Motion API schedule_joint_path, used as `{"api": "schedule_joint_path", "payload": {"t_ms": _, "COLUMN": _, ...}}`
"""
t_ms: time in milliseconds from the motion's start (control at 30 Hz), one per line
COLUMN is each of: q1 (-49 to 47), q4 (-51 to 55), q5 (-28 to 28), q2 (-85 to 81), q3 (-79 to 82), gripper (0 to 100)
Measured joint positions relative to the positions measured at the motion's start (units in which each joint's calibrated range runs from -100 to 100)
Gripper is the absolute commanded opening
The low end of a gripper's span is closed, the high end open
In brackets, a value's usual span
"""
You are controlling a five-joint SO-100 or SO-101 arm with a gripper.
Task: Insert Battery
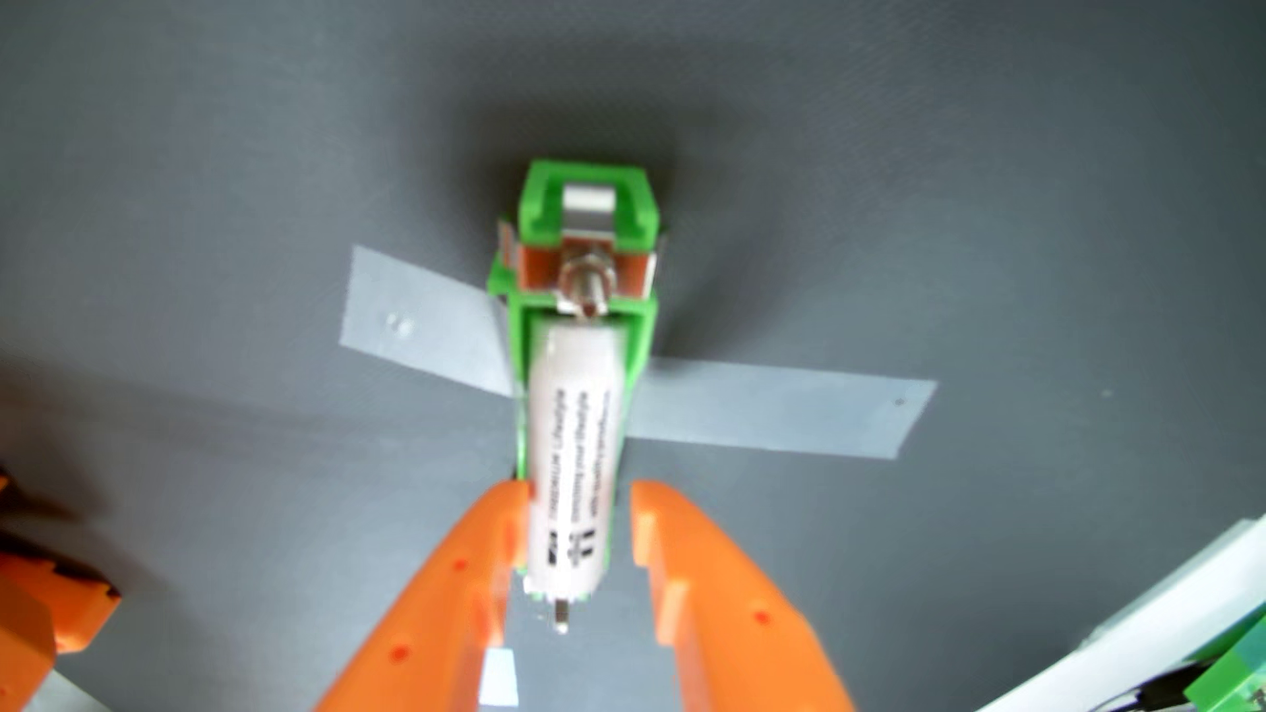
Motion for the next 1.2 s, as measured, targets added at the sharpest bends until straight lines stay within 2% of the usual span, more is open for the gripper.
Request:
{"api": "schedule_joint_path", "payload": {"t_ms": 433, "q1": 0.0, "q4": 0.0, "q5": 0.0, "q2": 0.0, "q3": 0.0, "gripper": 10}}
{"api": "schedule_joint_path", "payload": {"t_ms": 567, "q1": 0.0, "q4": 0.0, "q5": 0.0, "q2": 0.0, "q3": 0.0, "gripper": 1}}
{"api": "schedule_joint_path", "payload": {"t_ms": 1200, "q1": 0.74, "q4": 0.0, "q5": 0.0, "q2": 0.0, "q3": 0.0, "gripper": 2}}
